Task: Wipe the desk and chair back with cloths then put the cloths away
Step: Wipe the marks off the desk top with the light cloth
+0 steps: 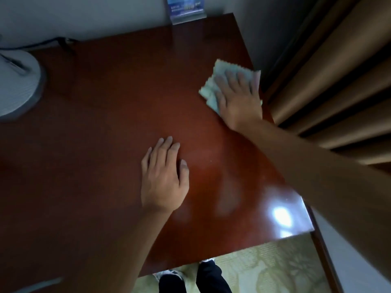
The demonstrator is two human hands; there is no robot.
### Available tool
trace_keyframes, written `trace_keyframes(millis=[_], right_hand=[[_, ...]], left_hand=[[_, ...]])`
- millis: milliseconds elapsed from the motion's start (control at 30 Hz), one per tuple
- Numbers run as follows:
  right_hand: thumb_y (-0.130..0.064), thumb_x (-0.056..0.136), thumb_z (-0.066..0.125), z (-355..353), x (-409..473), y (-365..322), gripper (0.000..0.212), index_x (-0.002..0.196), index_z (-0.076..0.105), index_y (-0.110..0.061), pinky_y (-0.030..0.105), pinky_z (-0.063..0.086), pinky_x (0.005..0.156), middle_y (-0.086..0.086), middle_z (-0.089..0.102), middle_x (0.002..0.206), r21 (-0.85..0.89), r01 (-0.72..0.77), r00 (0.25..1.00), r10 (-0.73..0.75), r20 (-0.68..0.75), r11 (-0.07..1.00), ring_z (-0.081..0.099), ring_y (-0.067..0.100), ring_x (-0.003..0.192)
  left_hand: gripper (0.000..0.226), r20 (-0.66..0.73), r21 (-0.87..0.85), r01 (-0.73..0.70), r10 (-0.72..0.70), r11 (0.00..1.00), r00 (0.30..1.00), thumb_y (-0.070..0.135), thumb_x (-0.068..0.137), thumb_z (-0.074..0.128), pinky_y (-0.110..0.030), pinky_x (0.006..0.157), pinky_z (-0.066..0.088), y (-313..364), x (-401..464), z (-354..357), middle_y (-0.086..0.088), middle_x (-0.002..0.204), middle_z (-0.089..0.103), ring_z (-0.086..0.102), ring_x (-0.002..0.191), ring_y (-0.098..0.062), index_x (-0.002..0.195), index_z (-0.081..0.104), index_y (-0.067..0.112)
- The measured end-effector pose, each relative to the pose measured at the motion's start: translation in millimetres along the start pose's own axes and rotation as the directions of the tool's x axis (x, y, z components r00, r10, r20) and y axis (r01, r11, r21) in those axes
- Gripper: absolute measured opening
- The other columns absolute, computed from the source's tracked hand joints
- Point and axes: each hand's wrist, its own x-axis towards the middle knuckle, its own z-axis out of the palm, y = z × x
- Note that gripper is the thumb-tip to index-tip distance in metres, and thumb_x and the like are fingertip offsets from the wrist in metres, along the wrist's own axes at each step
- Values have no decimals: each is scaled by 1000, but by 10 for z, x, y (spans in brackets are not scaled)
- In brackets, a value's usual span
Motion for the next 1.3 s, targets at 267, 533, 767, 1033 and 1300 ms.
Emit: trace_keyframes(millis=[267, 533, 767, 1033, 1300], right_hand=[[-38, 104, 19, 55, -684, -331, 53, 155, 27, -25, 59, 4, 120, 10, 27, 161, -37, 269, 963, -268, 18, 962, 16, 36, 150], [-36, 105, 25, 43, -646, -364, 51, 153, 34, -21, 59, 14, 119, 11, 31, 159, -25, 404, 914, -403, 51, 914, 23, 35, 149], [-40, 106, 18, -55, 634, -679, 53, 157, 17, -25, 53, -5, 120, 7, 16, 165, -47, 237, 970, -233, 73, 970, 8, 32, 152], [-36, 104, 27, 160, -1981, -522, 54, 155, 26, -19, 57, 16, 119, 8, 22, 163, 15, 290, 955, -291, 60, 957, 13, 33, 151], [-42, 104, 30, 278, -2444, -904, 48, 150, 35, -33, 53, 15, 122, 3, 31, 160, 90, 409, 902, -418, 106, 908, 15, 28, 152]], left_hand=[[40, -23, 6, 2, -2, 1000, 1000, 24, 94, 48, -44, 117, 29, 20, -8, -7, -9, 140, 56, 43, 138, -24, 128, 59, 8], [43, 5, 24, -7, 7, 1000, 1000, 27, 94, 44, -47, 115, 31, 12, 27, -20, -10, 141, 56, 44, 138, -27, 130, 61, 9], [43, 25, 28, -12, 12, 1000, 1000, 27, 97, 43, -47, 115, 33, 3, 29, -31, -10, 141, 56, 42, 140, -25, 132, 60, 10], [38, -39, 0, -28, 28, 1000, 999, 24, 98, 42, -48, 114, 33, 16, 1, -37, -11, 135, 60, 47, 137, -28, 126, 62, 9], [40, 4, -135, -10, 11, 991, 1000, 33, 93, 49, -48, 117, 30, -10, -2, -116, -11, 137, 59, 45, 137, -30, 122, 64, 10]])
